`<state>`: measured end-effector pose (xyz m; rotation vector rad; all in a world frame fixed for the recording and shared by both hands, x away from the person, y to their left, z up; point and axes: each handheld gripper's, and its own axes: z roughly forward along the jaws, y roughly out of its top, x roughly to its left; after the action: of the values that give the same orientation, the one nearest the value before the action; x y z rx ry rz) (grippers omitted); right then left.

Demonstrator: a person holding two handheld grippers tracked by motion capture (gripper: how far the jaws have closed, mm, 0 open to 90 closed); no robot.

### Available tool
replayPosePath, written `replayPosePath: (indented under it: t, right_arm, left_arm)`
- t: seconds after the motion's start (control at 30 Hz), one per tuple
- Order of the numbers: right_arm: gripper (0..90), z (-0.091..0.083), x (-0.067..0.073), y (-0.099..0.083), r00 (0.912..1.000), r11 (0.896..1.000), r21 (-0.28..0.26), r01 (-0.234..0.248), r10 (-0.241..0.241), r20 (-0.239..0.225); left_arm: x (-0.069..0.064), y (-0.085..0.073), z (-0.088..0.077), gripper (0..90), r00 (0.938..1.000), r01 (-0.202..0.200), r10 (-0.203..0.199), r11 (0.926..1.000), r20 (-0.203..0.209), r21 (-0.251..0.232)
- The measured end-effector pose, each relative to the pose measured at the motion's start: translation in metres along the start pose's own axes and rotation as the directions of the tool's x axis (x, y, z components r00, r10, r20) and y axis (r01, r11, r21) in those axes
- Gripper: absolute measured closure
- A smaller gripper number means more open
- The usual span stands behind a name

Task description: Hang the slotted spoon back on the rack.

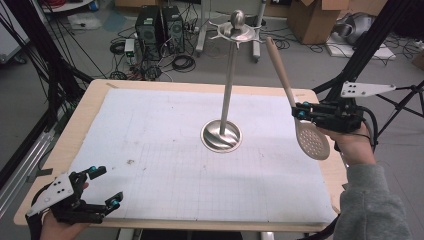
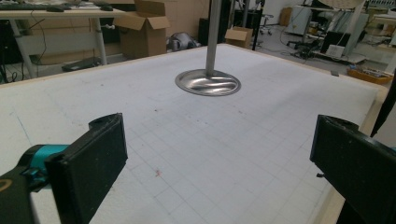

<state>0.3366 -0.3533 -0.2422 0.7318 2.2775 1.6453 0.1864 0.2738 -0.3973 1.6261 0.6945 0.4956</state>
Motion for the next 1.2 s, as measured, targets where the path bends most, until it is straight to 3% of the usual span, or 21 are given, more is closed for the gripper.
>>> replayPosePath:
  t: [1.2]
  right_arm:
    - [77.9,0.023,0.0,0.001,0.9998,0.999,0.036,0.003,-0.003,-0.018]
  left_arm:
    - [0.001,-0.001,-0.003,4.3,1.0,0.003,-0.003,1.0,-0.007,-0.003]
